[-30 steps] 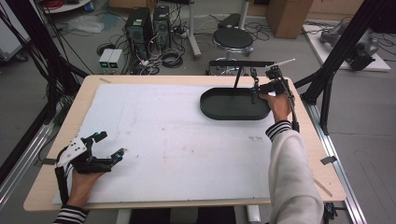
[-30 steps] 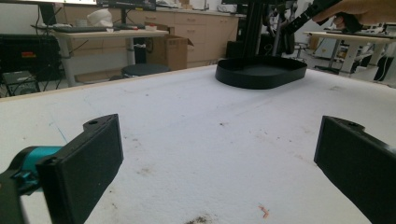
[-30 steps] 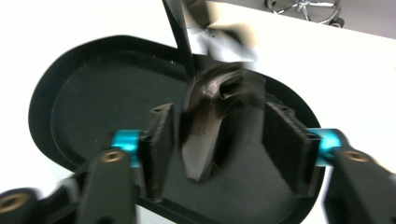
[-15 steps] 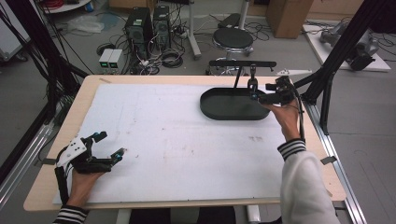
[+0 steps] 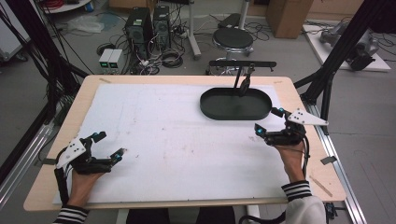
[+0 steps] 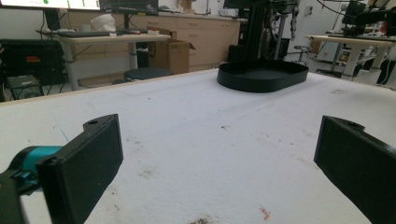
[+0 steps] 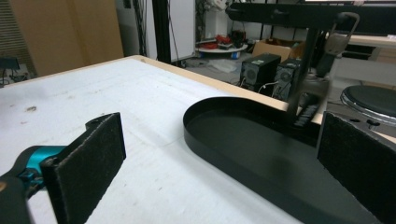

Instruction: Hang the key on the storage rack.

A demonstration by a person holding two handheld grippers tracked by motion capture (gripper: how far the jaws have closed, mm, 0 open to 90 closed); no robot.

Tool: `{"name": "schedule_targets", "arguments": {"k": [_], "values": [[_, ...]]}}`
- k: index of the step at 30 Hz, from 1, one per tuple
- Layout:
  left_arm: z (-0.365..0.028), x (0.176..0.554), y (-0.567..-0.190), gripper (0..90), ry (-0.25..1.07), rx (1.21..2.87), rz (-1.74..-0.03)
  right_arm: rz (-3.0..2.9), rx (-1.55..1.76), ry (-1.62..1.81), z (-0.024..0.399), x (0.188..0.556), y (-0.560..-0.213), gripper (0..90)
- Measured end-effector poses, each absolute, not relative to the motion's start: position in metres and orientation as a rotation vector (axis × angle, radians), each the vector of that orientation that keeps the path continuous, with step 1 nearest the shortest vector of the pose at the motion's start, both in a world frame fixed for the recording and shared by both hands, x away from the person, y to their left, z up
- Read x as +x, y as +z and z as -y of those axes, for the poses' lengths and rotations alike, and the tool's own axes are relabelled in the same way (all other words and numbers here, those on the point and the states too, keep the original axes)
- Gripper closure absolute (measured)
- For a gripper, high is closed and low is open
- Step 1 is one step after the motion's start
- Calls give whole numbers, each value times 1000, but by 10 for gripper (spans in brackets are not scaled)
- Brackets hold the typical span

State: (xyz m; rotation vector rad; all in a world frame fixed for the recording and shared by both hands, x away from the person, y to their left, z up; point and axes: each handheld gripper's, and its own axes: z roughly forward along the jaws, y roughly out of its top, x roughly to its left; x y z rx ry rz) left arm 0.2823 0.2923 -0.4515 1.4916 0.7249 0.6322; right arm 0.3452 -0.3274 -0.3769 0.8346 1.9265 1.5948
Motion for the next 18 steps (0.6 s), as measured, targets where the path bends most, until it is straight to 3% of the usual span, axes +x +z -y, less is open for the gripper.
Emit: {"name": "schedule_targets", "arguments": {"k": [18], "values": [[-293, 272, -453, 17, 676, 1461, -707, -1788, 795, 1593, 322, 315, -438, 4]]}}
